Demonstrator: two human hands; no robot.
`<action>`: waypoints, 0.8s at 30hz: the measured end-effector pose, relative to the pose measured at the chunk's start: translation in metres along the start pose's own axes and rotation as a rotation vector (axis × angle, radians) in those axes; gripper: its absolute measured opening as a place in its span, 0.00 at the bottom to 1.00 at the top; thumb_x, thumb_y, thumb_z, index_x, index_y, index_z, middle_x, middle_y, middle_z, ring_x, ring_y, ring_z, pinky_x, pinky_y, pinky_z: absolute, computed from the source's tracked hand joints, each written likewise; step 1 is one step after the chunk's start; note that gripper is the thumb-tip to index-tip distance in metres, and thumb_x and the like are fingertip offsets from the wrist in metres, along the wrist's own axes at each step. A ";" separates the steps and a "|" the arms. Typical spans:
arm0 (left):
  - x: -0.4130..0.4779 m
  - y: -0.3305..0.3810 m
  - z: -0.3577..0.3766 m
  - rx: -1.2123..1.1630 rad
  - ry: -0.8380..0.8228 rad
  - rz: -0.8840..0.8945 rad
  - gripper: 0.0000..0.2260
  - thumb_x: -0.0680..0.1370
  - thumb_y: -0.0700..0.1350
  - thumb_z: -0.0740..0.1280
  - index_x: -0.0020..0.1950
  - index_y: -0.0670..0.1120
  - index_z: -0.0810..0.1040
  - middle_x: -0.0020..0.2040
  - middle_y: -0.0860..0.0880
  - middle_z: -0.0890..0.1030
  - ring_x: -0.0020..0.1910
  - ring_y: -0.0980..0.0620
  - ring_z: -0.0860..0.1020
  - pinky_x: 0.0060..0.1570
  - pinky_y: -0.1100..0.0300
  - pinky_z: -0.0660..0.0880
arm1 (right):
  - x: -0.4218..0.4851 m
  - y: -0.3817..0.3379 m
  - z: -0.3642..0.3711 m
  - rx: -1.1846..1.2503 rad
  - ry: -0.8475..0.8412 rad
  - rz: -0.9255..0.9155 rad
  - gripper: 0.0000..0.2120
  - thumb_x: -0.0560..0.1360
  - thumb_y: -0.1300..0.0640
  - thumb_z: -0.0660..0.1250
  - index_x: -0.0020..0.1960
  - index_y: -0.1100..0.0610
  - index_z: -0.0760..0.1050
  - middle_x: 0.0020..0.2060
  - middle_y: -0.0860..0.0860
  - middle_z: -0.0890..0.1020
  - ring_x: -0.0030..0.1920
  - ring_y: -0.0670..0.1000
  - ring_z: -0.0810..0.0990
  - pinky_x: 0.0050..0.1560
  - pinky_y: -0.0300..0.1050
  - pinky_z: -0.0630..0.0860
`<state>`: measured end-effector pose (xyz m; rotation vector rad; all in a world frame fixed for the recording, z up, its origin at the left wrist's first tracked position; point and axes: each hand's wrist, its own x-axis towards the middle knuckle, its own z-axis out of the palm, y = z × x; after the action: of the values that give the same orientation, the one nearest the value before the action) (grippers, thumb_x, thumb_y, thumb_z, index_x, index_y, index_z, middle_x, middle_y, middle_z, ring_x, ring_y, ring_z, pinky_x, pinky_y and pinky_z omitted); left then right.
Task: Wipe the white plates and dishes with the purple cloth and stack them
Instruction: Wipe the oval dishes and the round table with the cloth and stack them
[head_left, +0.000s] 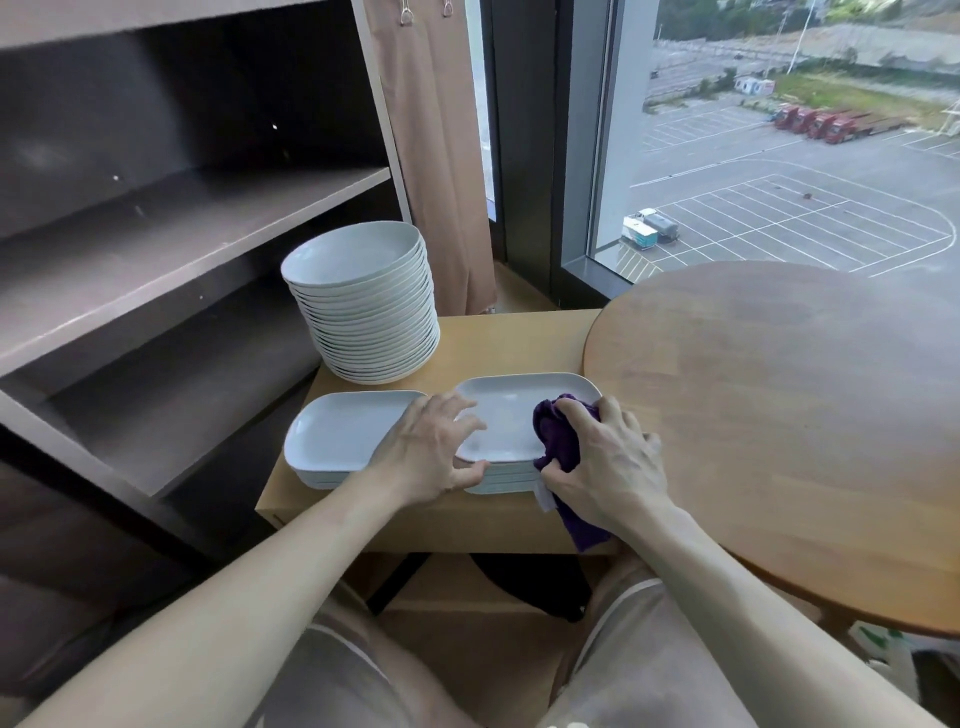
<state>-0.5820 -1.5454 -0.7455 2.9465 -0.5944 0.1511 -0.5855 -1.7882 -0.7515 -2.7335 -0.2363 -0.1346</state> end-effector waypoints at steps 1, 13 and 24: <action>-0.001 0.004 0.000 0.000 0.002 0.009 0.19 0.79 0.56 0.68 0.67 0.50 0.79 0.71 0.50 0.74 0.71 0.51 0.69 0.71 0.56 0.61 | -0.001 0.000 0.001 0.000 0.005 -0.002 0.27 0.71 0.39 0.66 0.67 0.41 0.65 0.60 0.50 0.70 0.60 0.57 0.71 0.58 0.56 0.66; 0.002 0.034 -0.016 0.425 -0.076 0.131 0.11 0.80 0.49 0.67 0.39 0.48 0.77 0.36 0.52 0.77 0.30 0.52 0.72 0.30 0.61 0.63 | 0.001 0.000 0.003 0.025 0.028 -0.007 0.28 0.69 0.37 0.67 0.66 0.40 0.65 0.60 0.49 0.71 0.59 0.57 0.72 0.57 0.56 0.66; -0.010 0.037 -0.017 0.372 0.103 0.189 0.17 0.56 0.36 0.81 0.29 0.45 0.73 0.26 0.50 0.71 0.22 0.50 0.69 0.18 0.65 0.61 | -0.002 -0.006 -0.003 0.079 0.075 -0.014 0.26 0.70 0.39 0.67 0.65 0.43 0.67 0.61 0.50 0.71 0.58 0.56 0.73 0.59 0.56 0.67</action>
<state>-0.6067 -1.5734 -0.7263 3.1996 -0.9184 0.4787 -0.5886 -1.7840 -0.7466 -2.6432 -0.2343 -0.2266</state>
